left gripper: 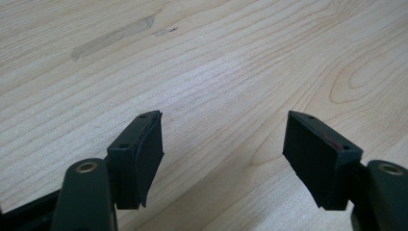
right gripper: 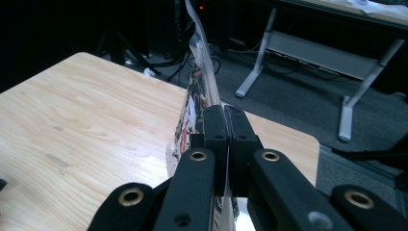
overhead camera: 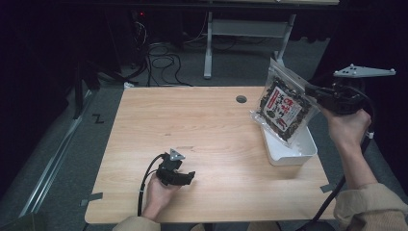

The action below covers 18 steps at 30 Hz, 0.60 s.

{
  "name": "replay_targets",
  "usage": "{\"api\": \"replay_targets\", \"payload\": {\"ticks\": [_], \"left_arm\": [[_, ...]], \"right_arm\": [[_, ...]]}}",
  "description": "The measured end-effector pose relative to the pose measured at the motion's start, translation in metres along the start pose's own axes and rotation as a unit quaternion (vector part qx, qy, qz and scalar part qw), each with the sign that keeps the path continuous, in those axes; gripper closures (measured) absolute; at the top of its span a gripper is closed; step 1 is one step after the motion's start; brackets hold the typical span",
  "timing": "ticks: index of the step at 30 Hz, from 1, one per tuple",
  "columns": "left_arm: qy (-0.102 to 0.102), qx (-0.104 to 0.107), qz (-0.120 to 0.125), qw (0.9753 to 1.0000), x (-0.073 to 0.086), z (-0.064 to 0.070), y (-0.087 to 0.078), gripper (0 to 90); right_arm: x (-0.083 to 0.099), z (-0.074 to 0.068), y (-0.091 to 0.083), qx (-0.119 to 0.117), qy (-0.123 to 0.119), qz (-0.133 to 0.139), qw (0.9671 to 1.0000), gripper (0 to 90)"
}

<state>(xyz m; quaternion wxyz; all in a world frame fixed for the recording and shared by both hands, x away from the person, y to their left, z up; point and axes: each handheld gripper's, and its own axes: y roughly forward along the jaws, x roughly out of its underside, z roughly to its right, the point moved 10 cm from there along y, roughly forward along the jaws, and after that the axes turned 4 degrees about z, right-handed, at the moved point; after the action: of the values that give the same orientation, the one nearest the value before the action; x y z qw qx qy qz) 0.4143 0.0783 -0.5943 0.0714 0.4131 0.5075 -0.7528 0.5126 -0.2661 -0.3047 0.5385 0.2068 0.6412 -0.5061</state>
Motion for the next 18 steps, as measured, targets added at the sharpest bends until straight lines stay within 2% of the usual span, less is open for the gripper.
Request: {"api": "replay_targets", "payload": {"ticks": [10, 18], "left_arm": [[-0.001, -0.002, 0.0, 1.0, 0.0, 0.0, 0.001, 31.0], [-0.001, -0.002, -0.001, 1.0, 0.0, 0.0, 0.001, 31.0]], "right_arm": [[0.014, 0.019, -0.003, 0.03, 0.005, -0.009, 0.9995, 90.0], [0.027, 0.028, -0.002, 0.042, 0.014, -0.016, 0.9989, 90.0]]}}
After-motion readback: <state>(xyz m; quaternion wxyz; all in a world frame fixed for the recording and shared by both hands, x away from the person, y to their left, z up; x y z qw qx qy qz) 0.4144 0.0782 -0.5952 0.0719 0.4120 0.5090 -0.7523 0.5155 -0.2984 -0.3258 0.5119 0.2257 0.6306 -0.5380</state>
